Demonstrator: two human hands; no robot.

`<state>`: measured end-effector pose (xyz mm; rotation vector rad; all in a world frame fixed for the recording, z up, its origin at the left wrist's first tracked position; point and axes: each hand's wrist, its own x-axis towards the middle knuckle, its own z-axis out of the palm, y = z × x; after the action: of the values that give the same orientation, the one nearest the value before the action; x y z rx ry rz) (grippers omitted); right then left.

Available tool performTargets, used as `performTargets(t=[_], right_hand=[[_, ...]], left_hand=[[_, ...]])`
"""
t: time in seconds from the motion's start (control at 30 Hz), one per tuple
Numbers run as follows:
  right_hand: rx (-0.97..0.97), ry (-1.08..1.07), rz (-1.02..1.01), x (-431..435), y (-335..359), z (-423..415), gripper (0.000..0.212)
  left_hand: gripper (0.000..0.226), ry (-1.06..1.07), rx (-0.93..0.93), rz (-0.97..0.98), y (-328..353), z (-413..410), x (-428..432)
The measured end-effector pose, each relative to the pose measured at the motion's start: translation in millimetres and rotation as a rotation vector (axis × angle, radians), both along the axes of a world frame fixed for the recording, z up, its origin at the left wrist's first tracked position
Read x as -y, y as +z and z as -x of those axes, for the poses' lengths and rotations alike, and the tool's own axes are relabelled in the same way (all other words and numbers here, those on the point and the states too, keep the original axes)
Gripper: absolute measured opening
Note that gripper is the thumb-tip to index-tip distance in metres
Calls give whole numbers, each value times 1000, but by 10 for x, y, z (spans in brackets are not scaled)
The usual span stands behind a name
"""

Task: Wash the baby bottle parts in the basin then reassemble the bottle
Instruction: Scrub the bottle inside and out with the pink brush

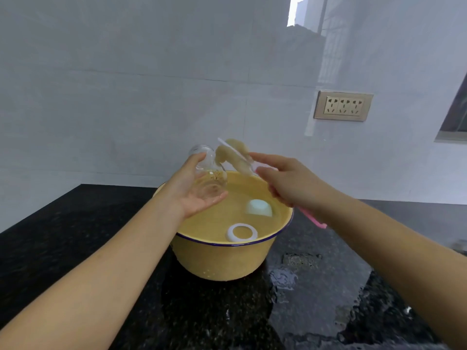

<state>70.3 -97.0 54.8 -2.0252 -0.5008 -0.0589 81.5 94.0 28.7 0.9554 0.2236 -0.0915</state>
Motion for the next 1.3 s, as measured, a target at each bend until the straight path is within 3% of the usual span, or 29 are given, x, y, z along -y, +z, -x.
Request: performTargets(t=[0.1,0.2,0.33,0.4,0.53,0.73,0.97,1.03,1.13,1.3], right_hand=[[385,-12,363,-35,-71,73,42],[650,-4,651,-45,-178,118,47],[882,-24,770,-102,-259,51,55],[909,-78,767,-163,-207,0,48],[887,-167,815,-231,-90,-162,50],[934,-197,810,-359,-123,-215,48],[1002,-21,799,-219,-280,24,48],[1008,-27,828,-213,-278,77,46],[1041,-123,853,-271,-213,29,45],[1029,-255,936,-364,-90,-104,51]], left_hand=[[51,23,-20,110,-27,-46,13],[50,21,-28,165,-72,-50,19],[29,6,-1,142,-112,-34,29],[28,-13,-5,111,-109,-24,33],[47,-22,-41,76,-113,-9,50],[48,2,-50,76,-136,1,27],[29,12,28,122,-133,17,-7],[32,11,49,129,-124,31,-1],[17,3,31,20,-103,61,27],[40,-76,-11,24,-92,84,36]])
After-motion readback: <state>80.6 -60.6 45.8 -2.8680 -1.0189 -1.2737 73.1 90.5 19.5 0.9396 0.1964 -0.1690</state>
